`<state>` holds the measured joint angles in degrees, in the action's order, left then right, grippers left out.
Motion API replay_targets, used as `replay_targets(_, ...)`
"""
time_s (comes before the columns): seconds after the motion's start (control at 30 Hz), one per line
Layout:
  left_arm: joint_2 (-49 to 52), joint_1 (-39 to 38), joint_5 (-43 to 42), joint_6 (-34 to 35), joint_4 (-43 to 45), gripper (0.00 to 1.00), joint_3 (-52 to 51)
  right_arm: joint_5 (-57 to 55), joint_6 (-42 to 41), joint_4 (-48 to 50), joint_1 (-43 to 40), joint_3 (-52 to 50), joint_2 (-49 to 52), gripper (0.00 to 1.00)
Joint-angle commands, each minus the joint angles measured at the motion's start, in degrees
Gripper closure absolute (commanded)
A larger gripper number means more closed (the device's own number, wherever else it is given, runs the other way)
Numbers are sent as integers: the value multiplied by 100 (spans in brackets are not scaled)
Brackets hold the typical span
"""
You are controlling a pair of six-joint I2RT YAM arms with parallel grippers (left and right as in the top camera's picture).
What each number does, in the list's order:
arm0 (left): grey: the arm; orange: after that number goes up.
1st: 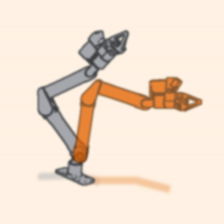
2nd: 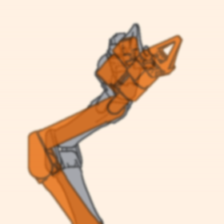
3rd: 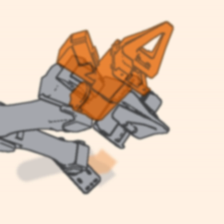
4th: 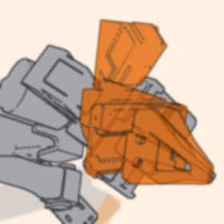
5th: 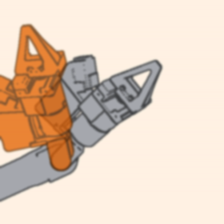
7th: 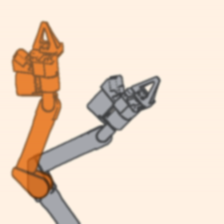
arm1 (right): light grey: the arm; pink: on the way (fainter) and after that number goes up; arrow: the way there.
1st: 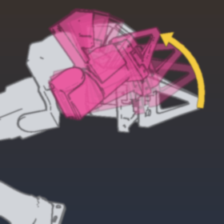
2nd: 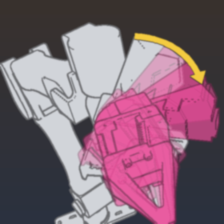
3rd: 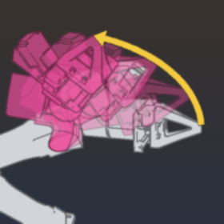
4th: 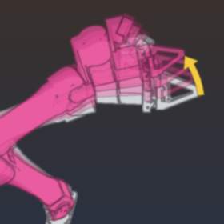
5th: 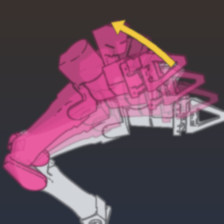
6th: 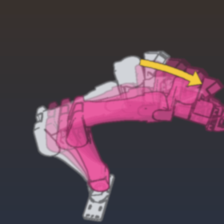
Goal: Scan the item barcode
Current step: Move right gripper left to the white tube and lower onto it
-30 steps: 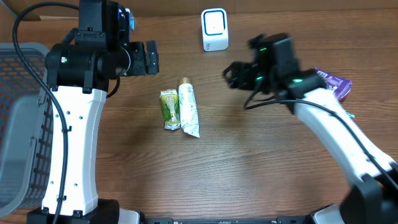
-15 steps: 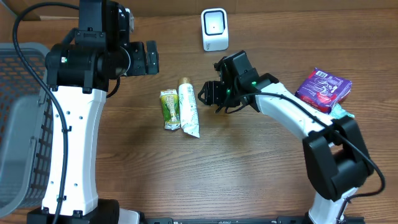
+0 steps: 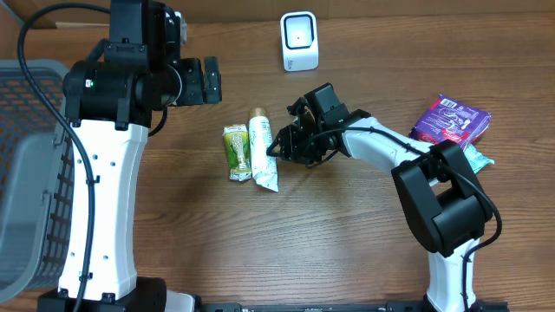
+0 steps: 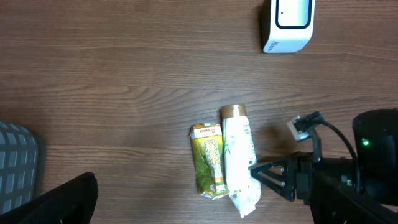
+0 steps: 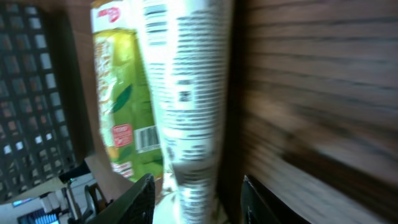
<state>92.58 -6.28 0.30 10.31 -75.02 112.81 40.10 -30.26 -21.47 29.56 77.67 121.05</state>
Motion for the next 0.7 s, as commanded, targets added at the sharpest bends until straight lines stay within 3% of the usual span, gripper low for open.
replay_targets(0.0, 11, -11, 28, -48, 24, 0, 52, 197, -22, 98, 170, 31, -15, 57)
replay_targets(0.3, 11, -11, 31, -48, 24, 0, 52, -439, -450, 157, 350, -35, -15, 60)
replay_targets(0.43, 11, -11, 31, -48, 24, 1, 52, -879, -557, 164, 501, -57, 7, 68)
replay_targets(0.6, 11, -11, 31, -48, 24, 0, 52, -1165, -557, 170, 601, -57, 7, 96)
replay_targets(0.67, 11, -11, 28, -48, 24, 0, 52, -1156, -557, 168, 601, -57, 4, 96)
